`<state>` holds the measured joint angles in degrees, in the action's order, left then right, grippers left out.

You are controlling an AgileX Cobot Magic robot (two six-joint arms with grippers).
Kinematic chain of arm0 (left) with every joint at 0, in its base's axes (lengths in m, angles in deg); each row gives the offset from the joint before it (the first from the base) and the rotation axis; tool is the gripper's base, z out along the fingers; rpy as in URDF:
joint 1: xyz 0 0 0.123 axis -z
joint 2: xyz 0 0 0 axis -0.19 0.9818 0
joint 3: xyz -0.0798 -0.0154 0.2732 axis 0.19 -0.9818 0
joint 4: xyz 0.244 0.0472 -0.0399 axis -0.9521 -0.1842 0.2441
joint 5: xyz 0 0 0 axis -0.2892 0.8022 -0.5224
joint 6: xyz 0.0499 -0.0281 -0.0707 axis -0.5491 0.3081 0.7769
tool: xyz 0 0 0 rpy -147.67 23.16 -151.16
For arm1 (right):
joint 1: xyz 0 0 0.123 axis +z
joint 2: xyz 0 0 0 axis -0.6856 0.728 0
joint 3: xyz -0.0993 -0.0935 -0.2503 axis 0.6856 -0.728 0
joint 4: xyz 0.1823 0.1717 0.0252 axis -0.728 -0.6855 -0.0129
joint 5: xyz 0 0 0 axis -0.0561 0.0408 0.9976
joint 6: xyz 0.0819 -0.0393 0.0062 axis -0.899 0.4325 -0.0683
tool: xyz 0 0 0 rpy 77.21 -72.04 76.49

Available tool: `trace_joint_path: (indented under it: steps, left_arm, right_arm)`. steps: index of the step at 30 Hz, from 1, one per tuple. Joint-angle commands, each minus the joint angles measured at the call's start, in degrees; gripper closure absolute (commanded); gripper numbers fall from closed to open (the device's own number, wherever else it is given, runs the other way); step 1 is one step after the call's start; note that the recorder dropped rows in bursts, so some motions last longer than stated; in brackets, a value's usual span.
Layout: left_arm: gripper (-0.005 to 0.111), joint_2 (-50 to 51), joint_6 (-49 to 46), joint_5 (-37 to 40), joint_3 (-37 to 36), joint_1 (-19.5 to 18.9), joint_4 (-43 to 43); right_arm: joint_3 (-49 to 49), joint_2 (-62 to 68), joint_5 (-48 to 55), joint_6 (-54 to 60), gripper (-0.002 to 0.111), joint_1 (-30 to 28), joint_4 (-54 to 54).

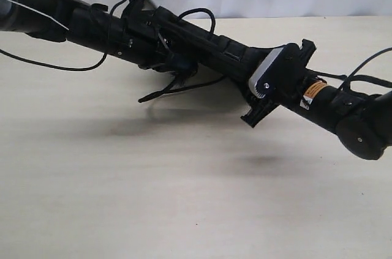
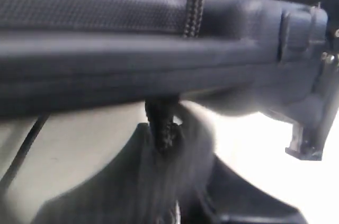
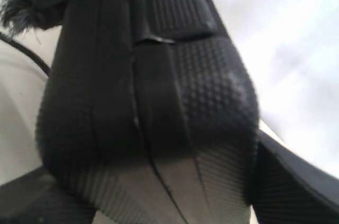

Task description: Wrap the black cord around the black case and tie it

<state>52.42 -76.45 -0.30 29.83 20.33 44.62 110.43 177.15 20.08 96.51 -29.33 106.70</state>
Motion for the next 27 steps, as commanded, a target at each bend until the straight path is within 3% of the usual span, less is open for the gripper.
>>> trace_joint_path:
  steps: [1,6,18,27]
  left_arm:
    - [0.107,-0.29,-1.40,0.76,0.44,0.04,1.57]
    - [0.107,-0.29,-1.51,0.86,0.44,0.04,1.99]
    - [0.107,-0.29,-1.65,0.86,0.44,0.04,2.92]
    - [0.107,-0.29,-1.65,1.41,0.44,0.04,3.18]
  right_arm:
    - [-0.63,0.51,12.25,1.11,0.030,-0.43,-0.89]
    - [-0.63,-1.93,14.94,0.89,0.020,-0.43,-0.77]
    - [-0.63,-13.62,29.31,-18.57,0.020,-0.43,0.77]
    - [-0.63,-20.94,35.70,-19.50,0.020,8.79,1.38]
